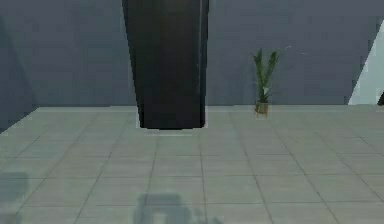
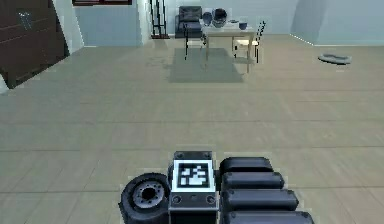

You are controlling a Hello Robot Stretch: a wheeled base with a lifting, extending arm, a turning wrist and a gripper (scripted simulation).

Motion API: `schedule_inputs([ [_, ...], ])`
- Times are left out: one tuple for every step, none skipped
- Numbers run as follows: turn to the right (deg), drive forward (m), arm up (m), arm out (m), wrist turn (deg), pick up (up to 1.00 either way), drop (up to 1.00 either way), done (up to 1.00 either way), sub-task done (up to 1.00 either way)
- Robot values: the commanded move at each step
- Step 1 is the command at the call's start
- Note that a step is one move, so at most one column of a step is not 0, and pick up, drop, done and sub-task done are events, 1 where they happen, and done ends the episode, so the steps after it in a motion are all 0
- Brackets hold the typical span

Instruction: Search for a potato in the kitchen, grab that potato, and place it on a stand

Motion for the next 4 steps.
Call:
schedule_inputs([
  [-33.0, 0.00, 0.00, 0.00, 0.0, 0.00, 0.00, 0.00, 0.00],
  [0.0, 1.00, 0.00, 0.00, 0.0, 0.00, 0.00, 0.00, 0.00],
  [-3.0, 0.00, 0.00, 0.00, 0.0, 0.00, 0.00, 0.00, 0.00],
  [45.0, 0.00, 0.00, 0.00, 0.0, 0.00, 0.00, 0.00, 0.00],
])
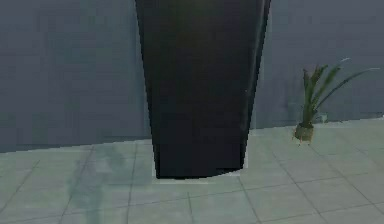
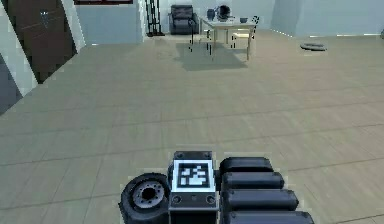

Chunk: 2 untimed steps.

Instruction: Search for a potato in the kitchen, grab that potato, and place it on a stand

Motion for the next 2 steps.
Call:
schedule_inputs([
  [45.0, 0.00, 0.00, 0.00, 0.0, 0.00, 0.00, 0.00, 0.00],
  [0.0, 0.05, 0.00, 0.00, 0.0, 0.00, 0.00, 0.00, 0.00],
])
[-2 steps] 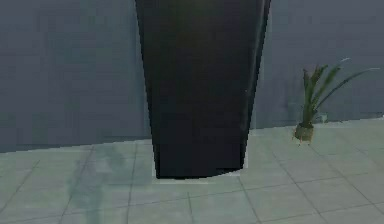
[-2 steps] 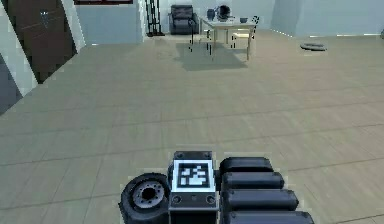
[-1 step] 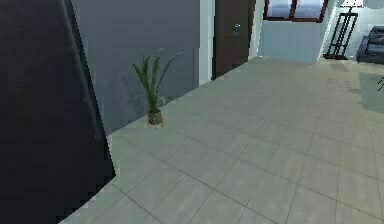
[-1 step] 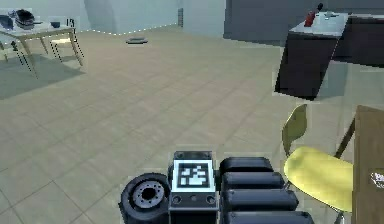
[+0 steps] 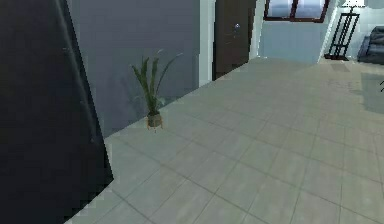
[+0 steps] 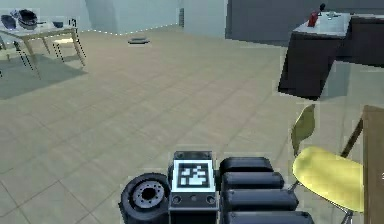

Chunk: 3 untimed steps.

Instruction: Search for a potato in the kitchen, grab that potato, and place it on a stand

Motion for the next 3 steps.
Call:
schedule_inputs([
  [-45.0, 0.00, 0.00, 0.00, 0.0, 0.00, 0.00, 0.00, 0.00],
  [-27.0, 0.00, 0.00, 0.00, 0.0, 0.00, 0.00, 0.00, 0.00],
  [0.0, 0.60, 0.00, 0.00, 0.0, 0.00, 0.00, 0.00, 0.00],
])
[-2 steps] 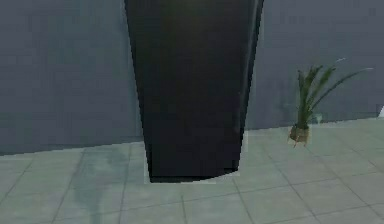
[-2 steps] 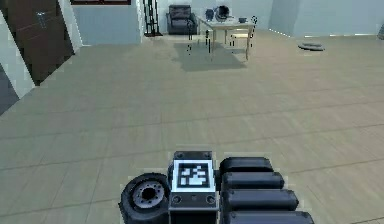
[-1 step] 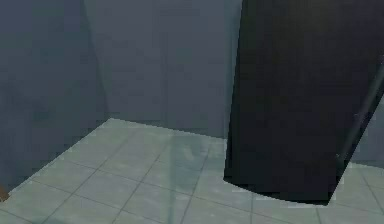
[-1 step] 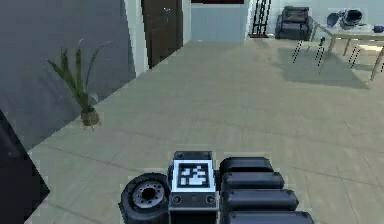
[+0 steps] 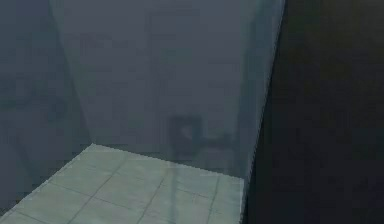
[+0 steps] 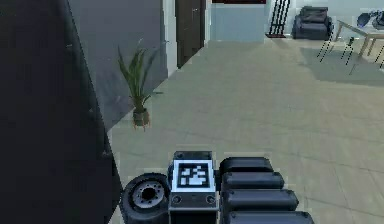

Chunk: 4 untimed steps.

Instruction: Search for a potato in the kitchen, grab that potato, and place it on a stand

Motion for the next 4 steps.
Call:
schedule_inputs([
  [-45.0, 0.00, 0.00, 0.00, 0.0, 0.00, 0.00, 0.00, 0.00],
  [-45.0, 0.00, 0.00, 0.00, 0.0, 0.00, 0.00, 0.00, 0.00],
  [-39.0, 0.00, 0.00, 0.00, 0.0, 0.00, 0.00, 0.00, 0.00],
  [0.0, 0.25, 0.00, 0.00, 0.0, 0.00, 0.00, 0.00, 0.00],
])
